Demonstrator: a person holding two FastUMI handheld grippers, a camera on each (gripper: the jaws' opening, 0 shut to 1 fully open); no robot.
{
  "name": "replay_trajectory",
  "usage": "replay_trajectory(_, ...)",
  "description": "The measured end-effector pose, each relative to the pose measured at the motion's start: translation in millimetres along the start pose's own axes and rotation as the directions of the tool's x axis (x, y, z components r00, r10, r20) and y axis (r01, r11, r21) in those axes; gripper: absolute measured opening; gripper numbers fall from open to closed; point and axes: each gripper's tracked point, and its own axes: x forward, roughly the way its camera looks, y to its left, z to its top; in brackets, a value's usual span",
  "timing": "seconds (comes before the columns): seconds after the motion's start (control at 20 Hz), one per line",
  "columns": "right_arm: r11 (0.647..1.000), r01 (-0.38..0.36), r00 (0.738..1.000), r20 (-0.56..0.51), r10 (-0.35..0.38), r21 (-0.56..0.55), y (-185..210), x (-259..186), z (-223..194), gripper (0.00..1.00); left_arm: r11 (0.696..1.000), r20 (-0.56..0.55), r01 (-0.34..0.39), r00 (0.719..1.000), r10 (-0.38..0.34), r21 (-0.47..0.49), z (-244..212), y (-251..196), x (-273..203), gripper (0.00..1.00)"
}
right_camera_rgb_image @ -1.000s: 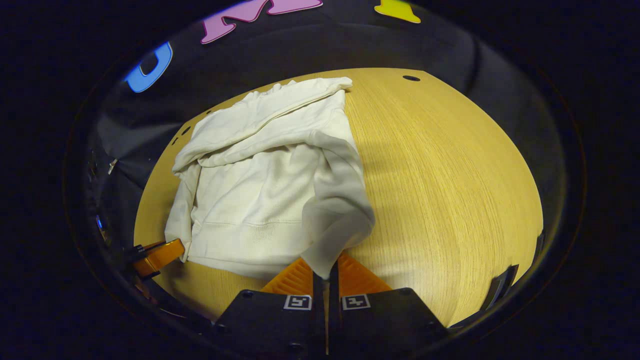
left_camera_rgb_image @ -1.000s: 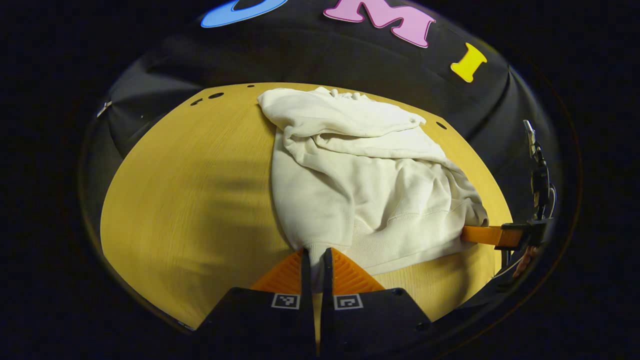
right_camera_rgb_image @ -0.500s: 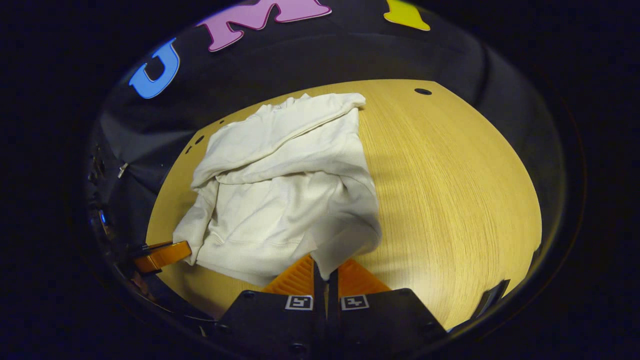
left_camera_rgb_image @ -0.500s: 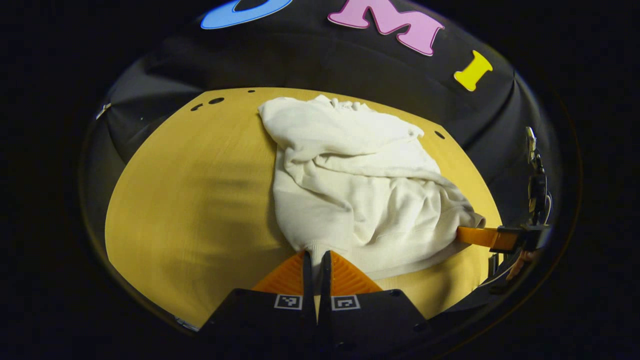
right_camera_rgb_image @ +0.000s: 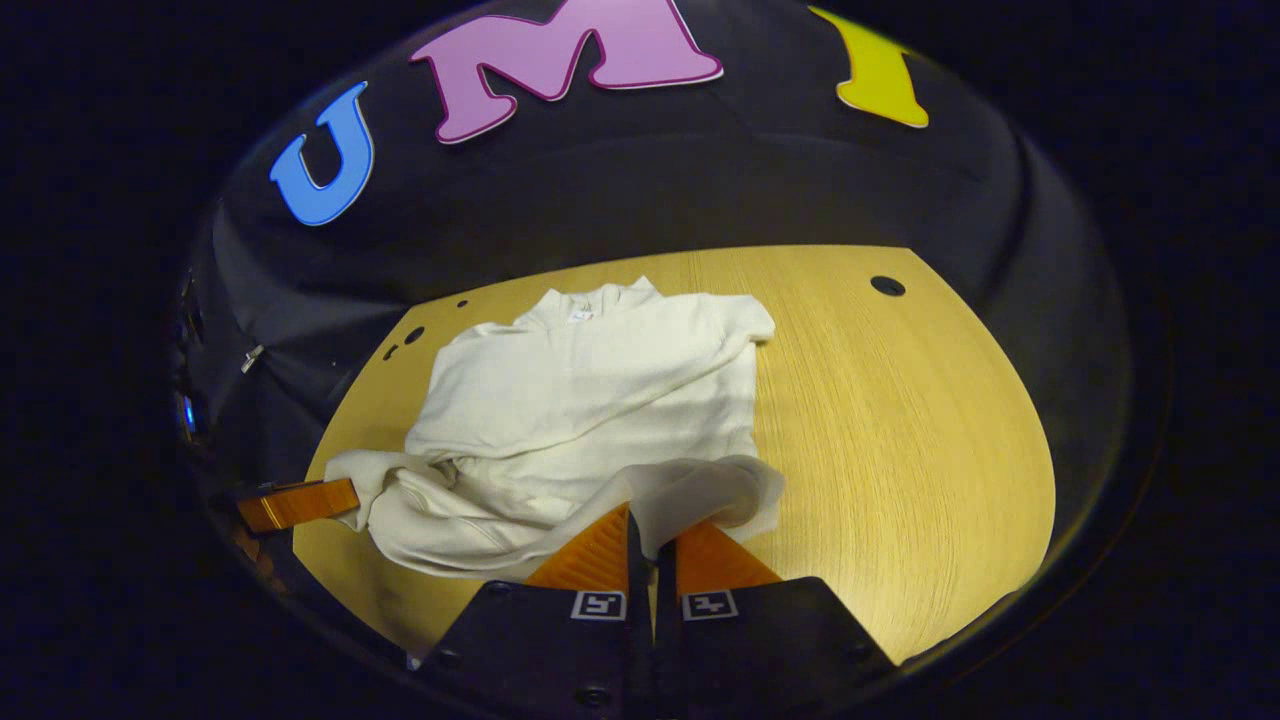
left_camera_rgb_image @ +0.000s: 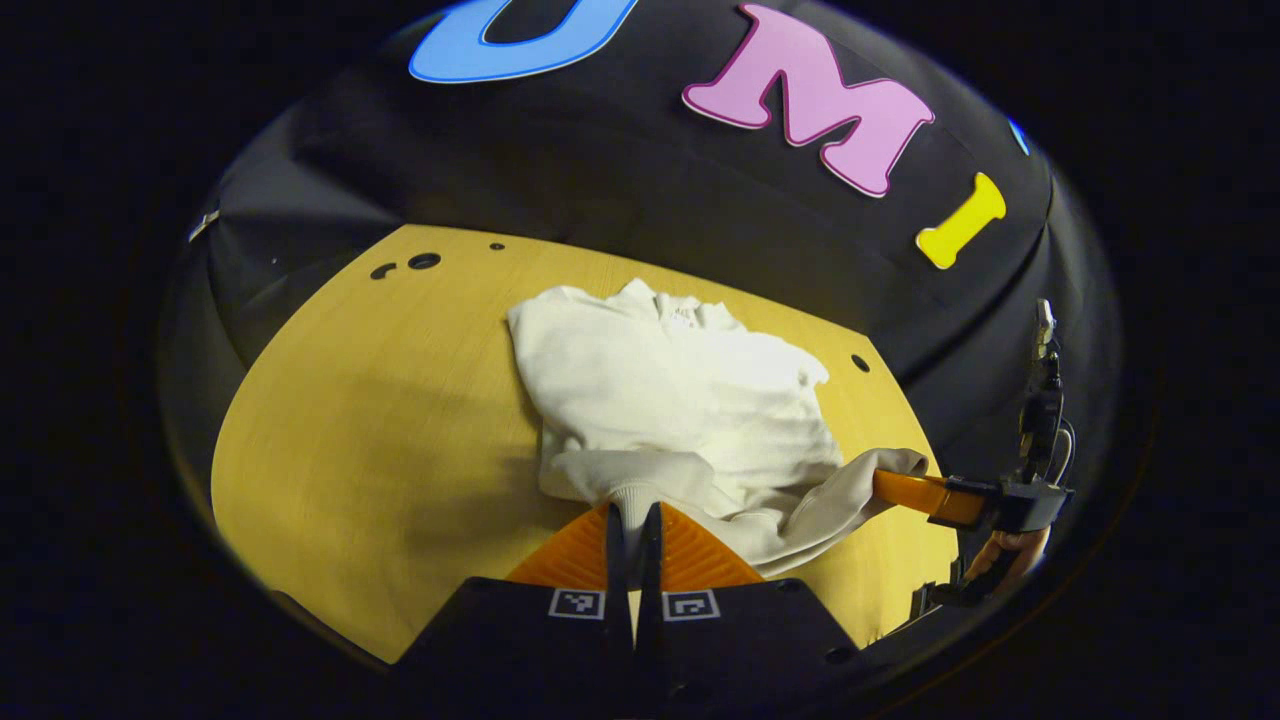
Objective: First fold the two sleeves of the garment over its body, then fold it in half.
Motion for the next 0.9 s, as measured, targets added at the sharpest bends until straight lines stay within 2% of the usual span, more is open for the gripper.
replay_trajectory(0.2, 1.0, -0.01, 0.998, 0.057, 0.009, 0.025, 4, 21, 54, 0.05, 0.999, 0.019, -0.002, 1.0, 0.003, -0.032, 48, -3, 21, 0.07)
replay_trajectory(0.4, 0.999, 0.012, 0.998, 0.069, -0.014, 0.032, -4, 55, 89, 0.05, 0.987, -0.042, -0.024, 0.999, 0.017, -0.157, 78, 5, 57, 0.07)
replay_trajectory(0.5, 0.996, 0.085, 0.993, 0.087, -0.085, 0.005, -17, 87, 112, 0.05, 0.977, -0.078, -0.087, 0.994, 0.073, -0.194, 94, 24, 97, 0.07)
replay_trajectory(0.6, 0.995, 0.1, 0.992, 0.077, -0.1, 0.003, -17, 107, 111, 0.05, 0.979, -0.073, -0.121, 0.991, 0.111, -0.161, 98, 35, 125, 0.09)
replay_trajectory(0.65, 0.994, 0.113, 0.991, 0.07, -0.113, -0.002, -18, 115, 109, 0.05, 0.98, -0.064, -0.151, 0.988, 0.144, -0.132, 101, 44, 136, 0.13)
replay_trajectory(0.7, 0.991, 0.13, 0.989, 0.065, -0.13, -0.01, -23, 124, 107, 0.12, 0.98, -0.054, -0.168, 0.985, 0.163, -0.107, 105, 52, 145, 0.17)
replay_trajectory(0.8, 0.988, 0.157, 0.986, 0.063, -0.156, -0.006, -32, 133, 108, 0.22, 0.978, -0.018, -0.194, 0.981, 0.193, -0.082, 113, 59, 157, 0.35)
replay_trajectory(0.85, 0.987, 0.163, 0.985, 0.059, -0.163, -0.002, -35, 135, 107, 0.39, 0.977, -0.014, -0.201, 0.98, 0.2, -0.068, 114, 62, 159, 0.39)
replay_trajectory(0.9, 0.988, 0.155, 0.987, 0.053, -0.155, 0.003, -36, 137, 104, 0.46, 0.977, -0.015, -0.208, 0.978, 0.207, -0.054, 114, 64, 159, 0.52)
